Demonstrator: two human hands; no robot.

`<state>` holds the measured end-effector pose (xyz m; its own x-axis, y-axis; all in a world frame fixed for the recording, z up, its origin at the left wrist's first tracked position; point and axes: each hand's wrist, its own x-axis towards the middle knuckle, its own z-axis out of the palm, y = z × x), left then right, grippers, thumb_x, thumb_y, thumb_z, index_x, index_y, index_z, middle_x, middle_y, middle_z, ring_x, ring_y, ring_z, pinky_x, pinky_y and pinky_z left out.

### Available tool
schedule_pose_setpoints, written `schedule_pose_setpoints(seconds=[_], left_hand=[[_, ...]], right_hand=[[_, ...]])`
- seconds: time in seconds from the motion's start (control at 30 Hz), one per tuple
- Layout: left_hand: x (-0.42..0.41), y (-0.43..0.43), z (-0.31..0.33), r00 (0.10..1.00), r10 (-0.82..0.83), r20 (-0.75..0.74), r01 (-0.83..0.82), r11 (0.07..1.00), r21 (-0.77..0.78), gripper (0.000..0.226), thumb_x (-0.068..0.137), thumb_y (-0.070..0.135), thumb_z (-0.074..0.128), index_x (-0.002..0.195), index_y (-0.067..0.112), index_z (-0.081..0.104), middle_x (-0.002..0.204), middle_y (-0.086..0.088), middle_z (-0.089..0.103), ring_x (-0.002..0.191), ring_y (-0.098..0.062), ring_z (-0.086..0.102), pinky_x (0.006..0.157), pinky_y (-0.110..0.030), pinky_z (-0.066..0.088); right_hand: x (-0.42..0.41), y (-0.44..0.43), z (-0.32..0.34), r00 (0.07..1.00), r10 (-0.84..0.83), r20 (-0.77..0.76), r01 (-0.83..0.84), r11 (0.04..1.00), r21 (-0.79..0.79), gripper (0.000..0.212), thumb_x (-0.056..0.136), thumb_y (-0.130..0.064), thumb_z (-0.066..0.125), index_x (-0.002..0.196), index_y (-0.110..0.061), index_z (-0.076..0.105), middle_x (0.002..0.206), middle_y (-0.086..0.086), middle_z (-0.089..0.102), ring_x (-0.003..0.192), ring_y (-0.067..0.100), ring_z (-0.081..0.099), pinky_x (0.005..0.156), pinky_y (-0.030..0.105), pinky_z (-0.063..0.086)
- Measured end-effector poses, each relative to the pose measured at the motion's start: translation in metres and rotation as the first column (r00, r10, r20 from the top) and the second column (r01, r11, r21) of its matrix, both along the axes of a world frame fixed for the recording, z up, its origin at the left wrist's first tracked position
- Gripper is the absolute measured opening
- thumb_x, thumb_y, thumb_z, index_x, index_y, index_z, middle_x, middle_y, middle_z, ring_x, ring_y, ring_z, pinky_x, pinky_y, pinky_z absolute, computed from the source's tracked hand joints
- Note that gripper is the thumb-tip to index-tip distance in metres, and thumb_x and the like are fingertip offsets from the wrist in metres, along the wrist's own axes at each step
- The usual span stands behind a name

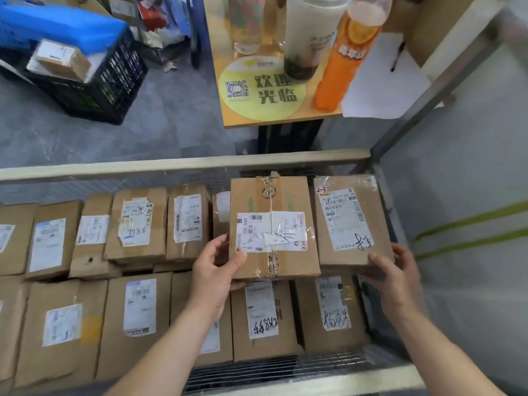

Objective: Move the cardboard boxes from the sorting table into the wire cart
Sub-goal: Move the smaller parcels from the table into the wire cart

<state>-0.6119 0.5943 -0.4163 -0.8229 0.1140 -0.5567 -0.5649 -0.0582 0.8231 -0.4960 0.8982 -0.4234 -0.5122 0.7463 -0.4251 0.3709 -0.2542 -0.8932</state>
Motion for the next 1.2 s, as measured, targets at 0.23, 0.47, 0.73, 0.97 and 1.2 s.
schedule_pose_setpoints(seconds=[0.23,0.47,0.73,0.97,1.2], left_hand=[[0.011,-0.029,-0.001,0.999,0.003,0.046,-0.002,1.0,-0.017,0.063,0.066,0.034,0.082,0.125,0.035,0.06,0.132,0.003,0.062,0.097,-0.017,0.073,0.067,-0.044,0.062],[0.029,-0.089,0.024,0.997,0.072,0.041,-0.07,0.997,-0.035,0.065,0.064,0.034,0.083,0.125,0.034,0.06,0.125,0.005,0.067,0.098,-0.017,0.073,0.066,-0.04,0.061],[0.051,-0.195,0.021,0.993,0.108,0.054,-0.105,0.993,-0.058,0.054,0.069,0.028,0.08,0.119,0.037,0.062,0.123,0.008,0.067,0.099,-0.022,0.073,0.073,-0.055,0.061],[0.065,-0.301,-0.002,0.981,0.156,0.115,-0.147,0.985,-0.087,0.057,0.065,0.031,0.083,0.117,0.042,0.062,0.125,0.004,0.067,0.096,-0.025,0.074,0.065,-0.048,0.061],[0.063,-0.353,-0.026,0.974,0.141,0.177,-0.124,0.987,-0.1,0.061,0.066,0.033,0.083,0.122,0.041,0.063,0.127,0.01,0.062,0.103,-0.021,0.07,0.063,-0.045,0.06]], right_hand=[[0.017,-0.019,-0.008,1.0,-0.022,-0.01,0.022,0.999,-0.044,0.039,0.076,-0.018,0.077,0.11,-0.028,0.06,0.116,0.005,0.068,0.099,0.027,0.071,0.064,0.039,0.062],[0.026,-0.069,0.005,0.998,0.046,-0.032,-0.049,0.994,-0.099,0.031,0.091,0.001,0.062,0.11,-0.022,0.059,0.114,0.011,0.069,0.091,0.03,0.07,0.062,0.038,0.062],[0.024,-0.174,0.009,0.983,0.181,-0.026,-0.183,0.976,-0.12,0.03,0.092,0.004,0.06,0.115,-0.014,0.055,0.109,0.007,0.071,0.089,0.023,0.073,0.071,0.045,0.063],[0.032,-0.272,-0.007,0.975,0.221,0.016,-0.216,0.963,-0.16,0.03,0.089,0.006,0.062,0.11,-0.016,0.056,0.109,0.011,0.07,0.084,0.027,0.07,0.069,0.046,0.062],[0.026,-0.315,-0.02,0.942,0.322,0.095,-0.301,0.936,-0.184,0.032,0.087,0.002,0.067,0.109,-0.018,0.057,0.114,0.013,0.067,0.095,0.029,0.067,0.076,0.05,0.059]])
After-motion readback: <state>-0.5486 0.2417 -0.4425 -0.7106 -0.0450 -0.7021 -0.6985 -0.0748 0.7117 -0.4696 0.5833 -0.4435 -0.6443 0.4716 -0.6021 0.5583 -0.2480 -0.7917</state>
